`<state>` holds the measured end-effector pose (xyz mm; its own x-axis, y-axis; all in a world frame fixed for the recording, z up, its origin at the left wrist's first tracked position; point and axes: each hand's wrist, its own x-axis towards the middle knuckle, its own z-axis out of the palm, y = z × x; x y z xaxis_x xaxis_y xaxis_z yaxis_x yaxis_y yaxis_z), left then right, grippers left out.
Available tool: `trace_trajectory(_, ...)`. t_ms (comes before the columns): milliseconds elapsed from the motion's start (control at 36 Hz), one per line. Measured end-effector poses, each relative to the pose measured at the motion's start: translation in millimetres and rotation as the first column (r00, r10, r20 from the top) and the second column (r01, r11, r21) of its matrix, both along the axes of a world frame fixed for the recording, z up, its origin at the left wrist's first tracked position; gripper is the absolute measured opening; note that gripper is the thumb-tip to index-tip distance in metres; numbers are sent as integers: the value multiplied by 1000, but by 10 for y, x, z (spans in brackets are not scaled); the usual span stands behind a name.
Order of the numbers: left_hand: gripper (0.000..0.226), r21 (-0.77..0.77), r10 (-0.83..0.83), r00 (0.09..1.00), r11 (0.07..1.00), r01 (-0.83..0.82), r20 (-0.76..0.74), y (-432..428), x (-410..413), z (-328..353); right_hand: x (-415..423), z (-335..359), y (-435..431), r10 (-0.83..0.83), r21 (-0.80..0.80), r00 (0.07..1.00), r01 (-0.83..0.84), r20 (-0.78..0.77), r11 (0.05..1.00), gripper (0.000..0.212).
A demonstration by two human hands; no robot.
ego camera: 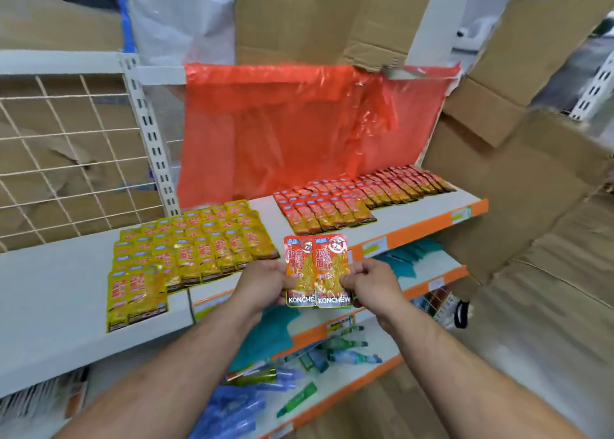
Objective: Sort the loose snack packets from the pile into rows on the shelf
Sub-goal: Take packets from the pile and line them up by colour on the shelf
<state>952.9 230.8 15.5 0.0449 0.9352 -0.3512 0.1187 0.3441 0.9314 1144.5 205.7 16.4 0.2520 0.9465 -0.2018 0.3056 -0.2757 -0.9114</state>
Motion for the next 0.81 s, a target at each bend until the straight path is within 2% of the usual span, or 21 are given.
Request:
trace_trajectory(111, 13, -3, -6, 999, 1000, 6, -34, 279, 285, -52, 310, -84, 256, -21, -15, 999, 20, -25, 1000, 30)
trace_trajectory(389, 28, -37, -41, 999, 998, 41, 9, 1286, 1068, -209, 1074, -86, 1156, -66, -36, 997, 67, 33, 997, 25)
trace_trajectory(500, 32, -1, -65, 998, 998, 65, -26, 1656, 1362, -244, 1387, -60, 1528, -70, -39, 997, 71, 37, 997, 16)
trace_trajectory(611, 33, 46, -62, 994, 997, 66, -89, 1950, 1602, -309, 1619, -56, 1839, -63, -55, 998, 65, 26, 996, 22)
trace_trajectory(806, 27, 44, 46, 991, 998, -41, -128, 2274, 1981, -360, 1931, -171, 2297, 18, -102, 1000, -17, 6, 995, 17)
